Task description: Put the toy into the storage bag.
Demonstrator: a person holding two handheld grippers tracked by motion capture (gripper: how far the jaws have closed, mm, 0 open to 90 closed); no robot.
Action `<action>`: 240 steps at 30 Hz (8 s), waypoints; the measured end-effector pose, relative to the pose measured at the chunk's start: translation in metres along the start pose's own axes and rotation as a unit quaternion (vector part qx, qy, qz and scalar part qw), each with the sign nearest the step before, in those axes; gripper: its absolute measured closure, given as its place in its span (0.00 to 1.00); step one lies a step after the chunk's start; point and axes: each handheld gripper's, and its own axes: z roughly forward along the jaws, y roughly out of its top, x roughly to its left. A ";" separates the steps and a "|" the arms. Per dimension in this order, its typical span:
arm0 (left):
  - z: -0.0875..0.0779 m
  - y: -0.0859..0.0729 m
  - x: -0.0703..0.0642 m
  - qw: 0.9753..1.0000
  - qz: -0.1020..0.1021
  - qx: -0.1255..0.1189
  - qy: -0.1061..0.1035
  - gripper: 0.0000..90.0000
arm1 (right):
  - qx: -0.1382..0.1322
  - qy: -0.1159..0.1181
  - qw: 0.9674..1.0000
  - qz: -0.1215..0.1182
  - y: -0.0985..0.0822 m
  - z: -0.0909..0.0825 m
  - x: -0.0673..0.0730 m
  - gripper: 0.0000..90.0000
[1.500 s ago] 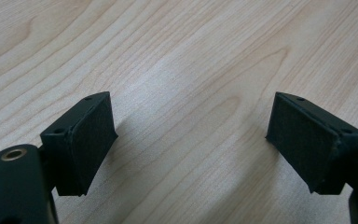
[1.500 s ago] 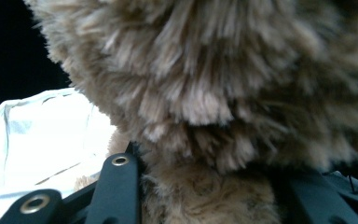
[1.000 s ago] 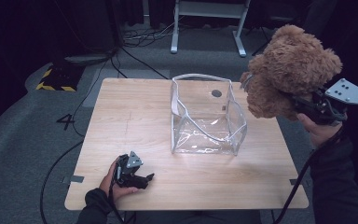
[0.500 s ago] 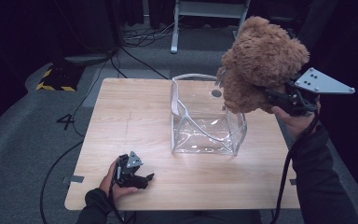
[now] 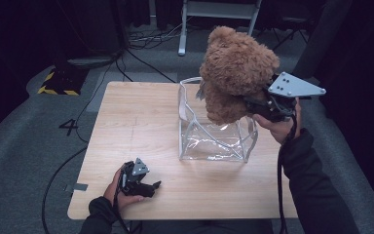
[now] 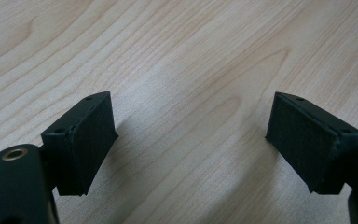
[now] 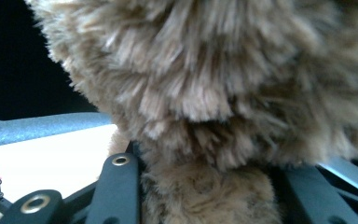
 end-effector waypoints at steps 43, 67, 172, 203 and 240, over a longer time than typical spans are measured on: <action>0.000 0.000 0.000 1.000 0.000 0.000 0.000 0.17 | 0.148 0.063 0.986 0.046 -0.063 0.056 0.017 0.62; 0.000 0.000 0.000 1.000 -0.002 -0.001 0.000 0.17 | 0.268 0.070 0.959 0.057 -0.074 0.070 0.012 0.52; 0.000 0.000 0.000 1.000 -0.002 -0.001 0.000 0.17 | 0.227 0.015 0.973 0.042 -0.066 -0.011 -0.020 0.31; 0.000 0.000 0.000 1.000 -0.002 -0.001 0.000 0.17 | 0.215 -0.007 0.976 0.039 -0.075 -0.043 -0.028 0.31; 0.000 0.000 0.000 1.000 -0.001 -0.001 0.000 0.17 | 0.219 -0.004 0.975 0.040 -0.112 -0.066 -0.029 0.29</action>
